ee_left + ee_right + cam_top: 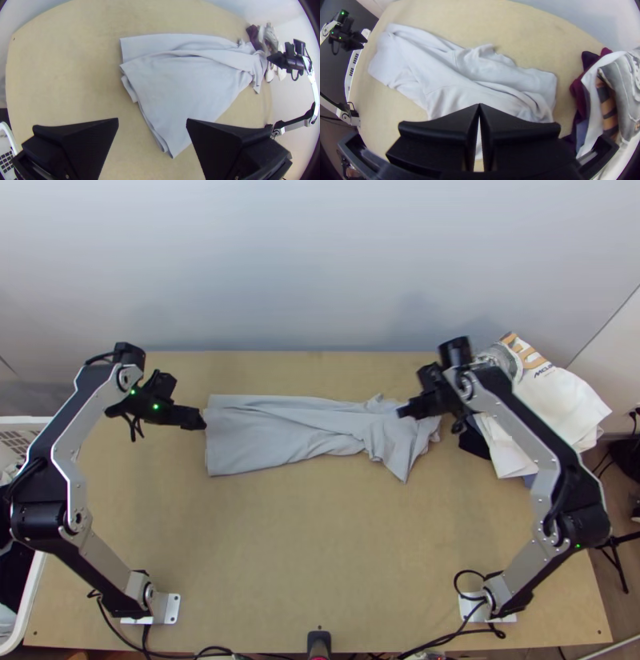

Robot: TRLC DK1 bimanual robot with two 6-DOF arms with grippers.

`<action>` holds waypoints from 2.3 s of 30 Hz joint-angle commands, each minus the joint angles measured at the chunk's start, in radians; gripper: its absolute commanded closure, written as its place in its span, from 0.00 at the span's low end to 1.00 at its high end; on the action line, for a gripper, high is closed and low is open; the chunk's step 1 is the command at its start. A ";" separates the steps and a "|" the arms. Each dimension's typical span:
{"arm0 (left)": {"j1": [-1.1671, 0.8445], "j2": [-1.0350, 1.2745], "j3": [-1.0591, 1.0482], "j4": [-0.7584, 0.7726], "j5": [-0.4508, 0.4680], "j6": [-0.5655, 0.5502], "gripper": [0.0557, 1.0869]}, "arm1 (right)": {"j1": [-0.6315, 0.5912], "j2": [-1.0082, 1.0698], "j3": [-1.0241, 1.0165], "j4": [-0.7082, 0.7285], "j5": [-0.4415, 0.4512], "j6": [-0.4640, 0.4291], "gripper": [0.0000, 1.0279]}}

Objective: Fold the t-shirt

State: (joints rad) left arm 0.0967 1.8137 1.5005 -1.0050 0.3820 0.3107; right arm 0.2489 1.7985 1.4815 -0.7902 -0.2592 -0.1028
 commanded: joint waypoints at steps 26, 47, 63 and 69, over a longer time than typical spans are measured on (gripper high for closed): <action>0.043 0.104 -0.098 0.221 0.083 -0.239 0.04 | 0.009 0.162 -0.158 0.266 -0.011 -0.052 0.97; 0.000 0.197 -0.082 0.310 0.261 -0.354 0.05 | 0.009 0.163 -0.155 0.264 -0.006 -0.063 0.97; -0.089 0.239 -0.026 0.312 0.298 -0.441 0.11 | 0.015 0.170 -0.167 0.266 -0.005 -0.063 0.97; -0.149 0.297 0.023 0.325 0.232 -0.481 0.46 | 0.018 0.159 -0.181 0.259 -0.005 -0.063 0.97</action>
State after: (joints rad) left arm 0.0074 2.0613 1.4769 -0.6949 0.6689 -0.1326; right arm 0.2642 1.9636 1.3136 -0.5209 -0.2626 -0.1658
